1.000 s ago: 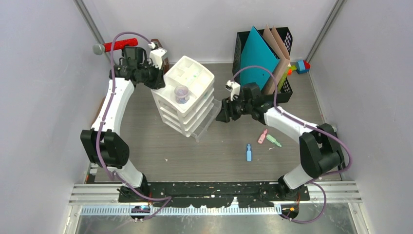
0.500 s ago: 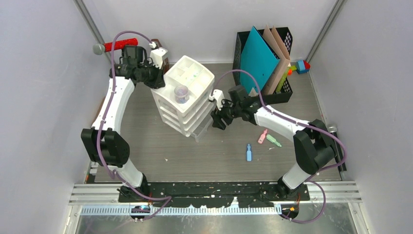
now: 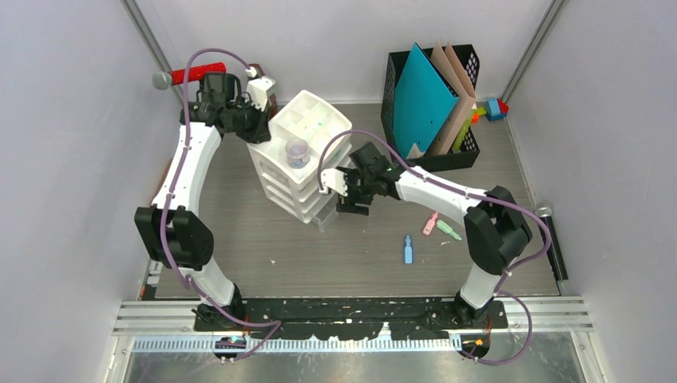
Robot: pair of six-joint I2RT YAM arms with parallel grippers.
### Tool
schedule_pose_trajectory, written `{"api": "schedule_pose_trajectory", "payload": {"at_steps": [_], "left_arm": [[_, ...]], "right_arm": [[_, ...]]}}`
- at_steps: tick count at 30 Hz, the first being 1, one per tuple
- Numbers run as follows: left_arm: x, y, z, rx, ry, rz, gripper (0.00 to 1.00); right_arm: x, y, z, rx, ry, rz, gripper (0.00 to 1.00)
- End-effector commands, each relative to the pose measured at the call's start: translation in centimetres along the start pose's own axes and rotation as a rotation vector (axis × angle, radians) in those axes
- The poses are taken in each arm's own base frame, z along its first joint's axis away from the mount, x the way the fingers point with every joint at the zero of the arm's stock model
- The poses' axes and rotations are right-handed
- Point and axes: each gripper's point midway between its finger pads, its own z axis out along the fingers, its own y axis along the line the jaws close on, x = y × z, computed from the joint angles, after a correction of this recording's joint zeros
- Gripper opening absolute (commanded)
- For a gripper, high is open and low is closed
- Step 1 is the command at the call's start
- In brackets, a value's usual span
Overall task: Organize the desk
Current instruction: Open the drawer in the storage box.
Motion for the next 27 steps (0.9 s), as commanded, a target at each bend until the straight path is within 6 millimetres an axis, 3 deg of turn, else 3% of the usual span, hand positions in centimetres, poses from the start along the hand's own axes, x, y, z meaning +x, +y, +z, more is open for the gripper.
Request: {"api": "schedule_pose_trajectory", "payload": {"at_steps": [1,10,18,23,27], "left_arm": [[1.9,0.0,1.4,0.029,0.081,-0.01,0.0],[2.3,0.3,1.7,0.025,0.094,-0.016,0.0],[2.0,0.8,1.9,0.01,0.102,0.004,0.0],[1.7,1.4,2.0,-0.004,0.105,0.032,0.0],[1.2,2.1,2.0,-0.017,0.103,0.074,0.0]], "right_arm": [[-0.7,-1.4,0.3,0.026,0.052,-0.158,0.76],[0.2,-0.9,2.7,0.01,0.116,-0.256,0.76],[0.9,1.7,4.3,-0.041,0.178,-0.366,0.69],[1.4,3.6,4.2,-0.086,0.213,-0.395,0.63],[0.6,5.3,3.5,-0.128,0.22,-0.395,0.58]]}}
